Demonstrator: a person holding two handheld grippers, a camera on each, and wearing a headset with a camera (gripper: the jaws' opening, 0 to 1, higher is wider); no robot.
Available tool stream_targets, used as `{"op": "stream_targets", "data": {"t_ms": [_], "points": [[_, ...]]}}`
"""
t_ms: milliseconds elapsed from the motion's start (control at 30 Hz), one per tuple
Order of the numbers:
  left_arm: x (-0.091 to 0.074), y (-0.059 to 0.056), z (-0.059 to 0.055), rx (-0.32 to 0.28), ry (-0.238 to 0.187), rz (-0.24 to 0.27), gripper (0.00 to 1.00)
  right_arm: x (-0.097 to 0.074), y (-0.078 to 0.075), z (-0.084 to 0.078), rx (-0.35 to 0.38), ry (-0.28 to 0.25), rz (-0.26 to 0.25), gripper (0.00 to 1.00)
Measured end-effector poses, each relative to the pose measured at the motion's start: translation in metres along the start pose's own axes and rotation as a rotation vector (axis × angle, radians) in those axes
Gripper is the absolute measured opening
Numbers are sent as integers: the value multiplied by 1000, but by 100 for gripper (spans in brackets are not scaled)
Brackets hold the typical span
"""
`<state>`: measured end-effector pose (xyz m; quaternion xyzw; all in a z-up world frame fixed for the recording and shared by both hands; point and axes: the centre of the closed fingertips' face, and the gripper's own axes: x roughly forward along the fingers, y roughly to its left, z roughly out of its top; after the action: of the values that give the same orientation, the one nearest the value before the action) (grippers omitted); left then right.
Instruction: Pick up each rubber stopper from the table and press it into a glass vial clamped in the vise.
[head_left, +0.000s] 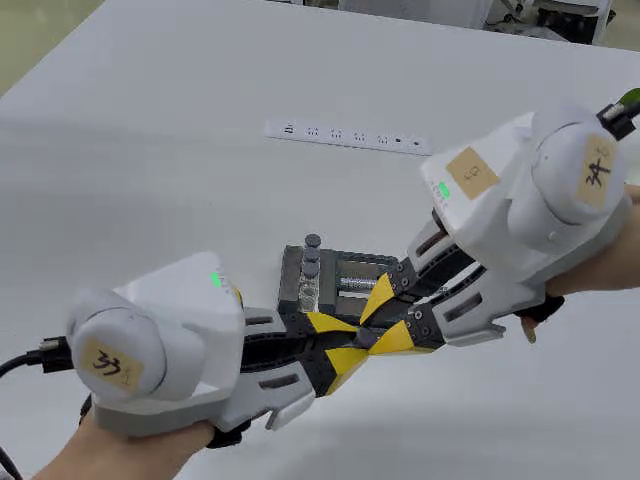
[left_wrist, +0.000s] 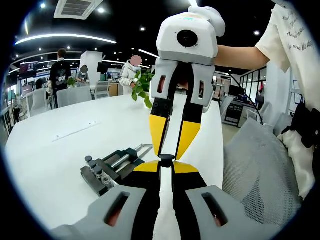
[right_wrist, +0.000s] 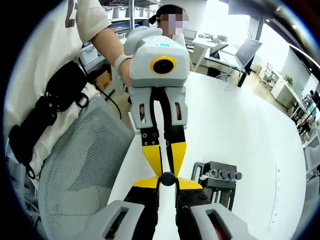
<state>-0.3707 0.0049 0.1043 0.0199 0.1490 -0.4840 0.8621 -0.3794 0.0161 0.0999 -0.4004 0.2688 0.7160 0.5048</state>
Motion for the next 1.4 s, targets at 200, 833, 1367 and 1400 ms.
{"op": "stream_targets", "data": {"t_ms": [200,833,1367,1400], "points": [[0,1,-1,11,4,5,4,1,-1,-2,-2,6,5,7],[-1,4,-4,18,6,15,4,4,-3,-1,-37,23,9,6],[0,7,-9,-3,26,25,17,7,-5,-3,-64,51,8,5],[0,9,-10,-2,30,31,21,7,-6,-4,-62,53,7,5]]}}
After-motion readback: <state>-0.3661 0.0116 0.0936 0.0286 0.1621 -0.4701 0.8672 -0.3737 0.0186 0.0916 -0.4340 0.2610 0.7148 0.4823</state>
